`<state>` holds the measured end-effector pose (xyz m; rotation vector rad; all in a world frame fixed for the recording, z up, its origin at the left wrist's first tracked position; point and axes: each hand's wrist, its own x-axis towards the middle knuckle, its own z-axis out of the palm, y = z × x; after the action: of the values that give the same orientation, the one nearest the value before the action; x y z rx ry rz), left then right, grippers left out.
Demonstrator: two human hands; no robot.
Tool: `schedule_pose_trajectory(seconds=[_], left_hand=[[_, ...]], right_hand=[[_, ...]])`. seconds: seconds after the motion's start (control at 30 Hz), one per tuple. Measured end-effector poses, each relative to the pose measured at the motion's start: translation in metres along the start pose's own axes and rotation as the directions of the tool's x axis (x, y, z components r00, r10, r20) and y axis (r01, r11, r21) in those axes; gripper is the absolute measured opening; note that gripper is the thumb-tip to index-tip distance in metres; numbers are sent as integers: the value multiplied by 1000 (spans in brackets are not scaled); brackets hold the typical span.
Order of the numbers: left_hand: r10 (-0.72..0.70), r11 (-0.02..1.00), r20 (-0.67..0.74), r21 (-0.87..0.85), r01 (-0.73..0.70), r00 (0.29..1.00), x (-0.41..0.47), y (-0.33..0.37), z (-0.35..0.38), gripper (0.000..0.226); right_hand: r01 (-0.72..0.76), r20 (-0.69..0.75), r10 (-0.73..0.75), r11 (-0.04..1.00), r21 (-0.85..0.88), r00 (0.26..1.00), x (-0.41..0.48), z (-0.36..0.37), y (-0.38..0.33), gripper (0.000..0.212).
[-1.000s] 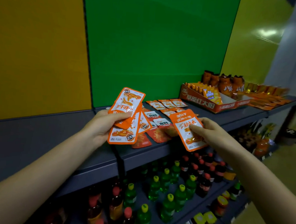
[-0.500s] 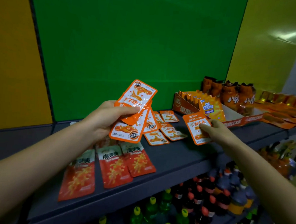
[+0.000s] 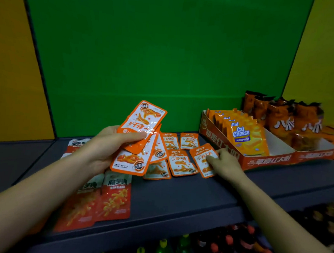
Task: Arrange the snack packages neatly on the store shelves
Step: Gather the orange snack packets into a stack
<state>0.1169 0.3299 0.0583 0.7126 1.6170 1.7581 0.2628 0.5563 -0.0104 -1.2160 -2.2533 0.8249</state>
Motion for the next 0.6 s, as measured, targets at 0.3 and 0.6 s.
schedule_pose_trajectory(seconds=[0.3, 0.6], left_hand=[[-40, 999, -73, -15, 39, 997, -6, -25, 45, 11], [-156, 988, -95, -37, 153, 983, -18, -49, 72, 28]], right_hand=[[163, 57, -153, 920, -355, 987, 11, -6, 4, 56], [782, -50, -800, 596, -185, 598, -5, -44, -31, 38]])
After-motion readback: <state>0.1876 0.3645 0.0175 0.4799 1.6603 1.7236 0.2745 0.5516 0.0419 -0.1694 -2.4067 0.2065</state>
